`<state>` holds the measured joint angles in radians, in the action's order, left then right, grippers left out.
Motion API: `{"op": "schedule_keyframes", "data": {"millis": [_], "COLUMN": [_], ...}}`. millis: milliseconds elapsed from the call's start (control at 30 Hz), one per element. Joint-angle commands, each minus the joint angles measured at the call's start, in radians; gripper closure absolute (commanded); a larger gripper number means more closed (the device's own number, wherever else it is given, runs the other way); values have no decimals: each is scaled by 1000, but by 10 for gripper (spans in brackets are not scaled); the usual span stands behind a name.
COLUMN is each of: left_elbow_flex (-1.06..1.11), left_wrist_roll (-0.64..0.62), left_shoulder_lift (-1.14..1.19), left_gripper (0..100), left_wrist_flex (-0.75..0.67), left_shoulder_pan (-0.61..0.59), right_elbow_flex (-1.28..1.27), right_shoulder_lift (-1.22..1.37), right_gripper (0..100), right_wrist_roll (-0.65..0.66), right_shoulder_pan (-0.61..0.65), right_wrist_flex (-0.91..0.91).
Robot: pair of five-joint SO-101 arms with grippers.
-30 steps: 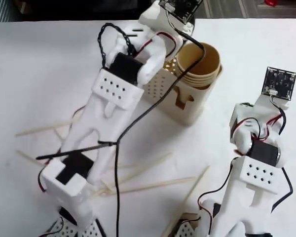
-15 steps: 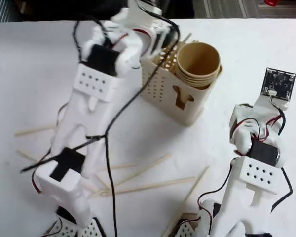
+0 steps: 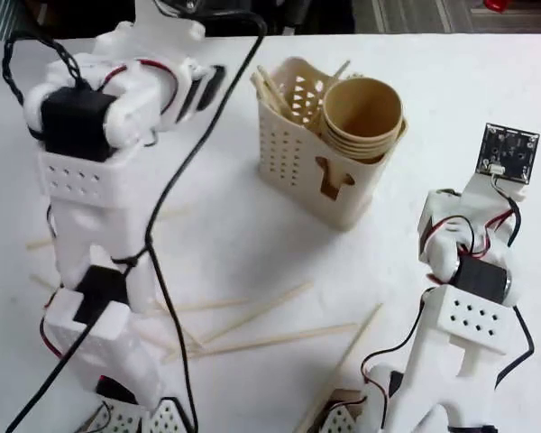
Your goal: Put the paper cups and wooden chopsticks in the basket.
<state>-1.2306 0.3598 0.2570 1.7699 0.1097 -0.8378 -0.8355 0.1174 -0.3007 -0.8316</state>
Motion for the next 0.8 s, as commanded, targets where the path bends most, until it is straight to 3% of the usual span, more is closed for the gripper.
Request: {"op": "schedule_keyframes", "data": {"millis": [0,333,600,767], "left_elbow_flex": [48,445,1103,1482], "left_wrist_roll": [187,535,790,829], "left_shoulder_lift": [-13,-122,-420,-559], "left_gripper": [793,784,745,744], "left_wrist_flex": [17,20,2,-106], "left_shoulder_pan": [-93,-278,-280,-254], "right_elbow_flex": [8,6,-3,-37], "right_shoulder_lift": [-18,-18,-18,-18], "right_gripper": [971,971,971,971], "right_wrist_roll": [3,3,3,3], "right_shoulder_pan": [10,10,10,12], "right_wrist_flex": [15,15,28,76]}}
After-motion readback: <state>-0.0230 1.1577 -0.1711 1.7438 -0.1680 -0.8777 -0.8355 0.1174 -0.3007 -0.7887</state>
